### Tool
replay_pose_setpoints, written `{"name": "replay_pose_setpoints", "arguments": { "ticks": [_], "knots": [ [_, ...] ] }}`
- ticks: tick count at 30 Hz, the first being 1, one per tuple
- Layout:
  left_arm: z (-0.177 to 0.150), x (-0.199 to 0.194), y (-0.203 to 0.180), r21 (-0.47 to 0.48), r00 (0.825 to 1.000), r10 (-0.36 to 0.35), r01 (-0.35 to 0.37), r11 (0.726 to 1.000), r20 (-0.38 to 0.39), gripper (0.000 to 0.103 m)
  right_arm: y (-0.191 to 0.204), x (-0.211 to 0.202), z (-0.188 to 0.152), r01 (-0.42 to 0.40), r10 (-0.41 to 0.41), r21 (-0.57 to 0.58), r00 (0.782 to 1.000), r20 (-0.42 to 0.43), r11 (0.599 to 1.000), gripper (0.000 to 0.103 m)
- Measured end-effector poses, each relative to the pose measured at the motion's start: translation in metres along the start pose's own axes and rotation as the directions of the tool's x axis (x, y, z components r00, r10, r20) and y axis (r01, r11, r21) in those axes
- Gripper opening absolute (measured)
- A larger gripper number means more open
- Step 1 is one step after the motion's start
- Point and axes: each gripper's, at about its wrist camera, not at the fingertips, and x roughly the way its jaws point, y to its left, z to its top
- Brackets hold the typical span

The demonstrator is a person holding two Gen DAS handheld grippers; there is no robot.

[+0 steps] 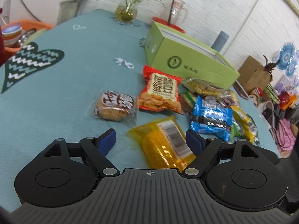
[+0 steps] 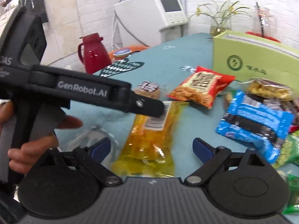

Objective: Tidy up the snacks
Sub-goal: 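Return the left gripper to the pile and grasp the clear yellow bag, then carry the clear yellow bag into the green box and release it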

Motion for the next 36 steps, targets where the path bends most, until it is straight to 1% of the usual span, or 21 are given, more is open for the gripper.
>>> {"name": "replay_pose_setpoints", "arguments": {
  "ticks": [2,3,4,5,6,7,8,9,11,15,18,21,24,27,32,34,36],
  "knots": [
    [-0.003,0.005,-0.003,-0.002,0.999,-0.015,0.015,1.0,-0.032,0.064,0.004,0.005,0.0,-0.004,0.004,-0.027,1.0,0.0,1.0,0.093],
    [-0.004,0.009,-0.004,-0.003,0.999,-0.019,0.019,1.0,-0.047,0.063,0.006,0.008,0.0,0.006,-0.006,-0.042,1.0,-0.003,0.999,0.091],
    [-0.006,0.011,-0.005,0.0,0.999,-0.025,0.025,1.0,-0.048,0.062,0.007,0.01,-0.002,0.016,-0.017,-0.051,1.0,-0.01,0.999,0.087],
    [-0.007,0.012,-0.007,0.015,0.999,-0.018,0.019,1.0,-0.042,0.052,0.008,0.009,-0.004,0.04,-0.039,-0.072,0.999,0.005,0.997,0.078],
    [-0.007,0.013,-0.009,0.021,0.998,-0.035,0.036,0.999,-0.051,0.041,0.01,0.008,-0.004,0.054,-0.054,-0.094,0.999,0.004,0.994,0.073],
    [-0.006,0.014,-0.01,0.009,0.996,-0.061,0.062,0.998,-0.068,0.031,0.011,0.006,-0.004,0.063,-0.063,-0.099,0.998,0.003,0.993,0.067],
    [-0.005,0.014,-0.012,0.002,0.995,-0.074,0.075,0.997,-0.073,0.025,0.009,0.003,-0.003,0.061,-0.061,-0.085,0.998,-0.002,0.994,0.065],
    [-0.003,0.013,-0.015,0.015,0.994,-0.086,0.087,0.996,-0.073,0.023,0.005,0.0,-0.002,0.056,-0.056,-0.071,0.998,0.001,0.996,0.063],
    [0.001,0.011,-0.024,0.032,0.993,-0.096,0.099,0.995,-0.065,0.022,-0.002,-0.008,0.003,0.054,-0.053,-0.048,0.998,0.015,0.997,0.063],
    [0.019,0.012,-0.043,0.058,0.989,-0.14,0.143,0.988,-0.042,0.022,-0.014,-0.025,0.015,0.096,-0.093,-0.033,0.993,0.068,0.995,0.063],
    [0.046,0.022,-0.066,0.101,0.985,-0.172,0.174,0.98,-0.03,0.022,-0.032,-0.037,0.032,0.144,-0.139,-0.035,0.984,0.111,0.989,0.063],
    [0.083,0.04,-0.096,0.159,0.978,-0.209,0.209,0.965,-0.016,0.022,-0.063,-0.046,0.057,0.209,-0.202,-0.03,0.967,0.154,0.977,0.063],
    [0.124,0.069,-0.13,0.222,0.973,-0.23,0.226,0.948,-0.006,0.022,-0.105,-0.048,0.086,0.262,-0.256,-0.01,0.95,0.18,0.965,0.063],
    [0.162,0.107,-0.16,0.268,0.972,-0.233,0.227,0.936,-0.008,0.022,-0.152,-0.044,0.112,0.295,-0.293,0.014,0.939,0.181,0.955,0.063],
    [0.206,0.179,-0.192,0.304,0.978,-0.206,0.208,0.93,-0.04,0.022,-0.226,-0.023,0.135,0.325,-0.329,0.051,0.932,0.15,0.944,0.063],
    [0.217,0.207,-0.201,0.31,0.98,-0.189,0.2,0.93,-0.067,0.022,-0.25,-0.01,0.137,0.33,-0.336,0.063,0.934,0.125,0.942,0.063],
    [0.223,0.236,-0.204,0.306,0.979,-0.178,0.199,0.931,-0.097,0.022,-0.272,0.002,0.136,0.321,-0.328,0.085,0.939,0.105,0.943,0.066]
  ]
}}
